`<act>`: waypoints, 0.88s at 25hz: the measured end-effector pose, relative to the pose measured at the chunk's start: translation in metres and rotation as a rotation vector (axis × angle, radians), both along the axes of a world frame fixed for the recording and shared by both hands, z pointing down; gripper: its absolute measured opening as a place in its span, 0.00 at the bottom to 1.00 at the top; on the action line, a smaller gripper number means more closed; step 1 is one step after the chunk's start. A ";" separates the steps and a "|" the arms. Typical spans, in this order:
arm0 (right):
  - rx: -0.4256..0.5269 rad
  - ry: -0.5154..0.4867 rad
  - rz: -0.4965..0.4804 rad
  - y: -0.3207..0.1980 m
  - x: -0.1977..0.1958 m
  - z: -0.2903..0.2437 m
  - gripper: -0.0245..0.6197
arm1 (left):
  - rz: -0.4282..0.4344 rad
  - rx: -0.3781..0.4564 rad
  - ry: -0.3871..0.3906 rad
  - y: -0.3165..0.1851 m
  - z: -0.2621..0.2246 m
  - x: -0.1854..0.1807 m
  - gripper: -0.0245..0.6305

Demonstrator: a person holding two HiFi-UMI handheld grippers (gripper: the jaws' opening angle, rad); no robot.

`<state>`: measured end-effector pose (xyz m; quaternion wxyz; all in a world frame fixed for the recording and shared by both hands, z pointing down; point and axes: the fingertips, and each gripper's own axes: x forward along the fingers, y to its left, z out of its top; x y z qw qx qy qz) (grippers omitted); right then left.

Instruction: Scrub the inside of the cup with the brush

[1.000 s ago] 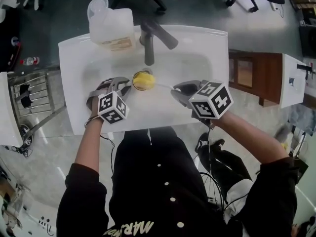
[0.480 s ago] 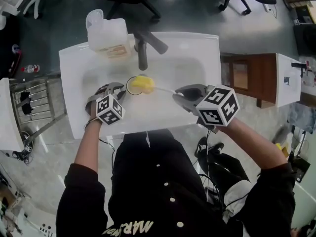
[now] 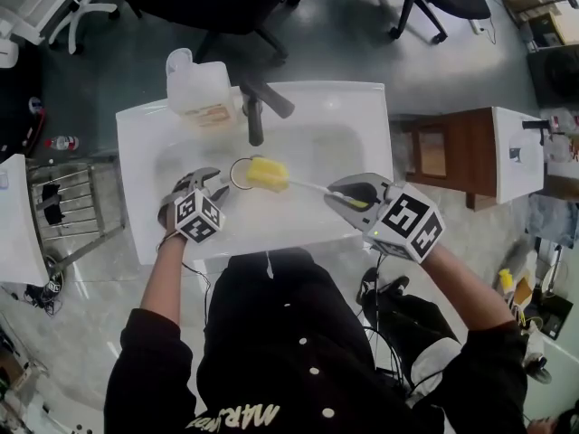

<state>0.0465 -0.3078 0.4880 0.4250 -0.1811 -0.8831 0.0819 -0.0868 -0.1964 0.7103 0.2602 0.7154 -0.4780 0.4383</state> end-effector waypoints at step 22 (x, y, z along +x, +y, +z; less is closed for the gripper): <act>0.230 -0.768 0.293 -0.008 -0.013 -0.166 0.12 | -0.422 0.739 0.050 0.002 -0.311 -0.024 0.08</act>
